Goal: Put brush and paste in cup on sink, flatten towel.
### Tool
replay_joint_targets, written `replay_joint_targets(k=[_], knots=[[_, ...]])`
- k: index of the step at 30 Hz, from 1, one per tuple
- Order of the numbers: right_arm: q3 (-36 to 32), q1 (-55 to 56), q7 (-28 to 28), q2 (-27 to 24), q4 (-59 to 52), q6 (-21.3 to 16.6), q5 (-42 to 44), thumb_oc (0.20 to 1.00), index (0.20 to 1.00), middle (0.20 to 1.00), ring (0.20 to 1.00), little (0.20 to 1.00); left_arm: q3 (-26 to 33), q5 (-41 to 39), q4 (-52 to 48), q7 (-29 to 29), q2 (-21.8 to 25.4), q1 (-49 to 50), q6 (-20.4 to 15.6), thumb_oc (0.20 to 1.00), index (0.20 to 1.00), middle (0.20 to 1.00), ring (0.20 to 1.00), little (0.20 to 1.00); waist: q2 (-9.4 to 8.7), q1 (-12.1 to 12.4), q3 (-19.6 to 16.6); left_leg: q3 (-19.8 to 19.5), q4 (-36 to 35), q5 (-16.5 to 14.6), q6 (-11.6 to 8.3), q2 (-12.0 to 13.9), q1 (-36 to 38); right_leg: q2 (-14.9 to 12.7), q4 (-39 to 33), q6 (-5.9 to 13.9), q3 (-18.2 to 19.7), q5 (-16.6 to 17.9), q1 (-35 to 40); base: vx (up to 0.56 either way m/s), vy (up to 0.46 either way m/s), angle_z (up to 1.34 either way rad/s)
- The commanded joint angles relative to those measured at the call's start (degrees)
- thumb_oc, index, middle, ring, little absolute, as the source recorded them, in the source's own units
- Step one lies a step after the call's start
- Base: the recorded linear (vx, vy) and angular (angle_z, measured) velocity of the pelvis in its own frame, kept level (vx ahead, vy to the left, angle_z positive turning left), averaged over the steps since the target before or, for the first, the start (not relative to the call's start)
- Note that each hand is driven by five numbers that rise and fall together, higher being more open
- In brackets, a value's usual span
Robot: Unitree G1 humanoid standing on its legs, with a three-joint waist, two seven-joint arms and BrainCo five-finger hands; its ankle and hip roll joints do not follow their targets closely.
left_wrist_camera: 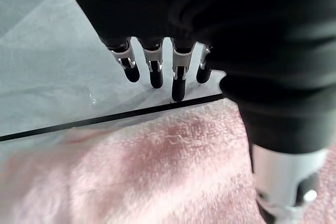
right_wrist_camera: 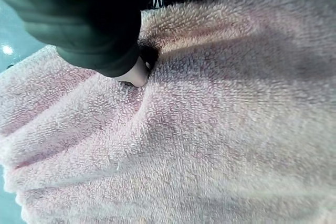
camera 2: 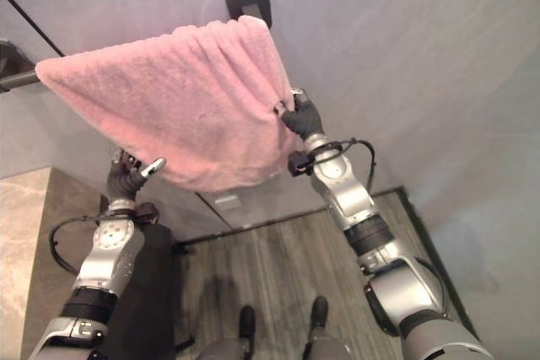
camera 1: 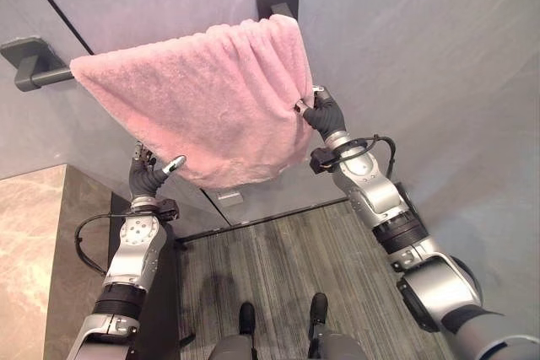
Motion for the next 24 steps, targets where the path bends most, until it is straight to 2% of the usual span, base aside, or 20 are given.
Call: replay_joint_targets(k=[1, 4, 6, 7, 24], knots=[[-0.45, -2.07, 0.15, 1.51, 0.74, -1.87, 2.32, 0.200, 0.200, 0.200, 0.200, 0.200, -1.92, -2.90, -1.25, -1.68, 5.39, -3.11, -3.09, 1.000, 1.000, 1.000, 1.000, 1.000, -3.73, -0.76, -0.90, 0.76, 5.79, -8.56, -0.39, -0.34, -1.19, -8.21, 4.44, 6.98, 1.08, -9.67, 1.06, 0.00, 0.000, 0.00], [-0.56, -1.97, 0.17, 1.82, 0.70, -1.93, 2.25, 0.200, 0.200, 0.200, 0.200, 0.200, -2.16, -3.89, -0.66, -2.17, 5.31, -3.53, -2.96, 1.000, 1.000, 1.000, 1.000, 1.000, -3.66, -0.94, -0.77, 0.78, 5.85, -8.57, -0.34, -0.39, -1.32, -8.21, 4.43, 6.99, 1.29, -9.57, 0.82, 0.00, 0.000, 0.00], [-0.71, -1.74, 0.25, 2.05, 0.70, -1.83, 2.25, 0.200, 0.200, 0.200, 0.200, 0.200, -2.40, -4.63, -0.28, -2.80, 5.25, -3.84, -2.76, 0.514, 0.514, 0.514, 0.514, 0.514, -3.63, -1.11, -0.72, 0.85, 5.89, -8.62, -0.28, -0.43, -1.39, -8.29, 4.47, 6.99, 1.41, -9.50, 0.72, 0.00, 0.000, 0.00], [-0.79, -1.56, 0.39, 2.20, 0.57, -1.79, 2.28, 0.200, 0.200, 0.200, 0.200, 0.200, -2.43, -5.10, 0.12, -3.28, 5.24, -4.05, -2.63, 0.200, 0.200, 0.200, 0.200, 0.200, -3.59, -1.21, -0.66, 0.94, 5.94, -8.63, -0.26, -0.44, -1.42, -8.36, 4.51, 7.00, 1.47, -9.45, 0.66, 0.00, 0.000, 0.00], [-2.18, 0.84, 0.90, 3.06, -0.06, -1.57, 1.07, 0.200, 0.200, 0.200, 0.200, 0.200, -0.23, -4.79, -0.99, -3.72, 5.18, -1.72, -2.87, 0.200, 0.200, 0.200, 0.200, 0.200, -3.52, -1.24, -0.82, 1.26, 6.11, -9.15, 0.06, -0.75, -0.54, -8.64, 4.42, 7.09, 1.47, -9.42, 1.53, 0.00, 0.000, 0.00]])
